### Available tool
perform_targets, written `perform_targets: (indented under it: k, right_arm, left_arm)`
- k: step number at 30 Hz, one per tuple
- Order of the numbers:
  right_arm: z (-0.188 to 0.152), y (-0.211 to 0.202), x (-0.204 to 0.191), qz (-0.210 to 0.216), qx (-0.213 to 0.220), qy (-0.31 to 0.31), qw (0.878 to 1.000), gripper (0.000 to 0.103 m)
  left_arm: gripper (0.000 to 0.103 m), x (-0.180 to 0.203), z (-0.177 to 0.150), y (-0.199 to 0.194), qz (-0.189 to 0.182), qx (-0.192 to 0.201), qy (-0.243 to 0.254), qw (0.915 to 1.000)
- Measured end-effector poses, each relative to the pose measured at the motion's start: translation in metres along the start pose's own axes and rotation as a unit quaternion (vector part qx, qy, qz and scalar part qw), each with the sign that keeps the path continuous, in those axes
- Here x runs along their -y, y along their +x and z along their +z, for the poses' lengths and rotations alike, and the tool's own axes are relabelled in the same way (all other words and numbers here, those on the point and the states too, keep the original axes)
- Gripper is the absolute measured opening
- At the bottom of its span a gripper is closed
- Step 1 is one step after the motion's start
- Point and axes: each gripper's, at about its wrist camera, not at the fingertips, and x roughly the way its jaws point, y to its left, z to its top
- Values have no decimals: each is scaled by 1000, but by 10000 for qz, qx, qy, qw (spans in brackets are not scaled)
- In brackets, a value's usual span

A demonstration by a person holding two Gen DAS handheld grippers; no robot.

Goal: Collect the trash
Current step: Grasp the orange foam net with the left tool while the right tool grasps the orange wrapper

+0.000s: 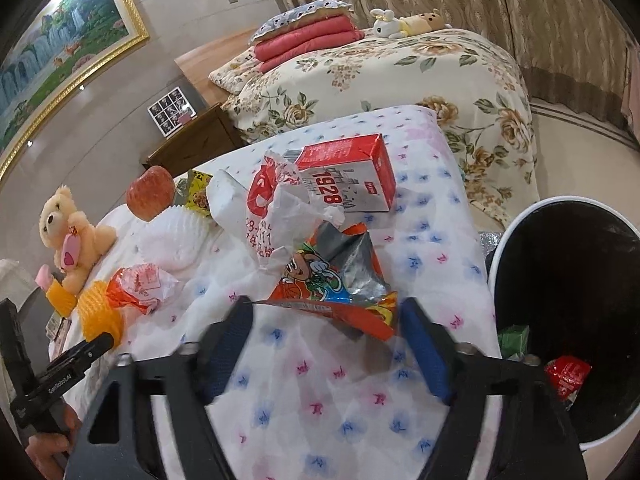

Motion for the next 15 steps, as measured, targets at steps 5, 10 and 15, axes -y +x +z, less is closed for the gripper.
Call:
perform_targets:
  k: [5, 10, 15]
  right_arm:
    - [-3, -5, -3, -9, 118, -111, 9999, 47]
    - [-9, -12, -3, 114, 99, -101, 9998, 36]
    - [-18, -23, -3, 212, 98, -39, 9997, 34]
  left_arm:
    - [17, 6, -5, -1, -87, 19, 116, 9999]
    - [16, 14, -11, -9, -218, 57, 145, 9996]
    - [16, 31, -21, -21, -472, 72, 257, 9985]
